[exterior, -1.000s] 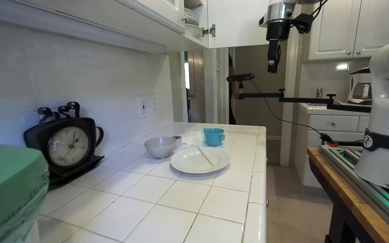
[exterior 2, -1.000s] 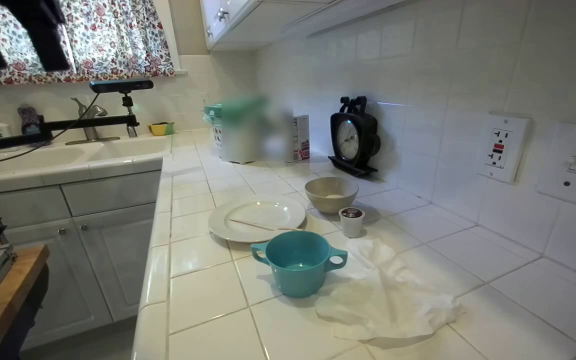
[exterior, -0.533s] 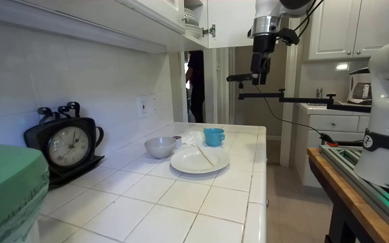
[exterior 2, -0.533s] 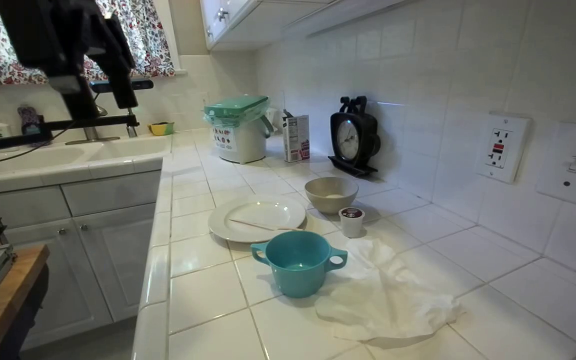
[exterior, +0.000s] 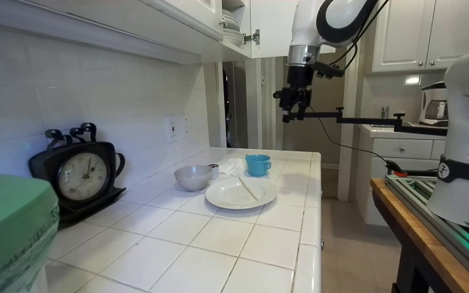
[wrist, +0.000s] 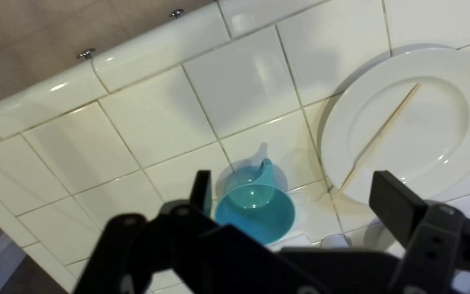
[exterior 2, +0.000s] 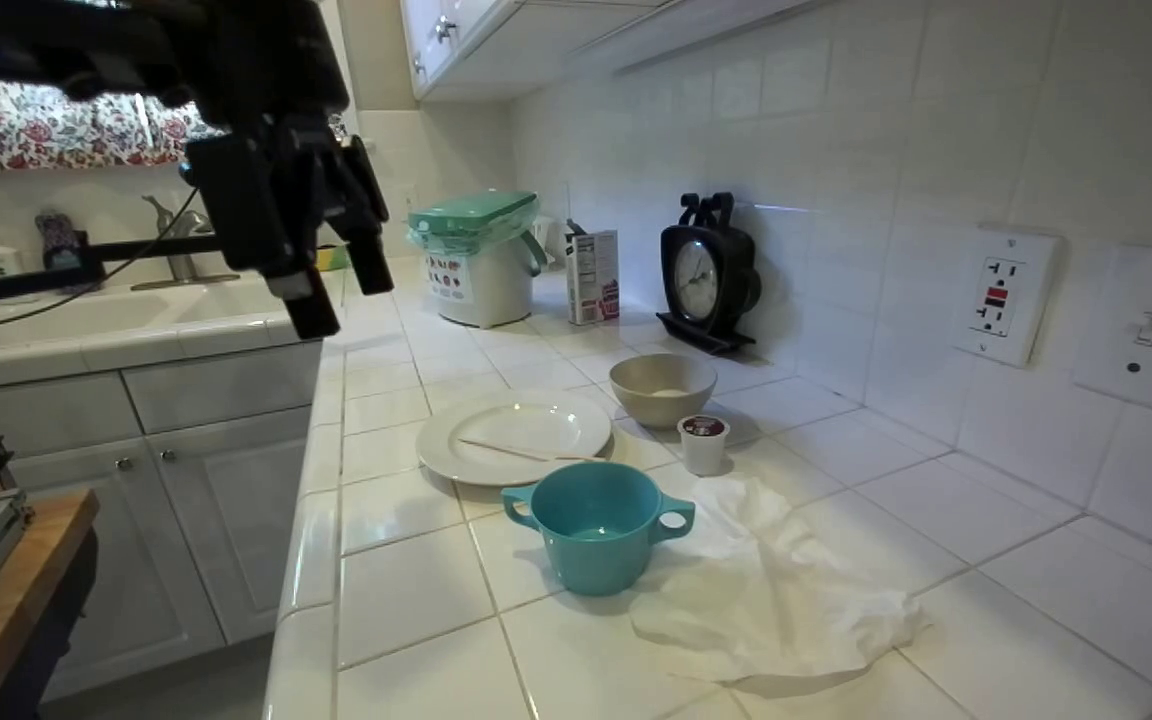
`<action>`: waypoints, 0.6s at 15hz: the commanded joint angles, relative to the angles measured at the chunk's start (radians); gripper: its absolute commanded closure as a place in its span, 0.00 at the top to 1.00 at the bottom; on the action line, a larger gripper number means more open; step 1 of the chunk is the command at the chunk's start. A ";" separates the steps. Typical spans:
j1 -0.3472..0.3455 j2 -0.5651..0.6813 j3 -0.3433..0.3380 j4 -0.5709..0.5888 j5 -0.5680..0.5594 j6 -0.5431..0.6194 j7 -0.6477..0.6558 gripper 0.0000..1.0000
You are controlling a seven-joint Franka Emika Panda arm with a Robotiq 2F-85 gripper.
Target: Use the stirrer on the plate to stir the contents in the bowl then place it back on the plate
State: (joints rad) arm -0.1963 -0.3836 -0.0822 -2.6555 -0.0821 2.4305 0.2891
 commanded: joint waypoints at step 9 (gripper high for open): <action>0.015 0.138 0.004 0.035 0.077 0.123 0.037 1.00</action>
State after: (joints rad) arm -0.1790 -0.2446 -0.0801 -2.6224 -0.0070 2.5574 0.3277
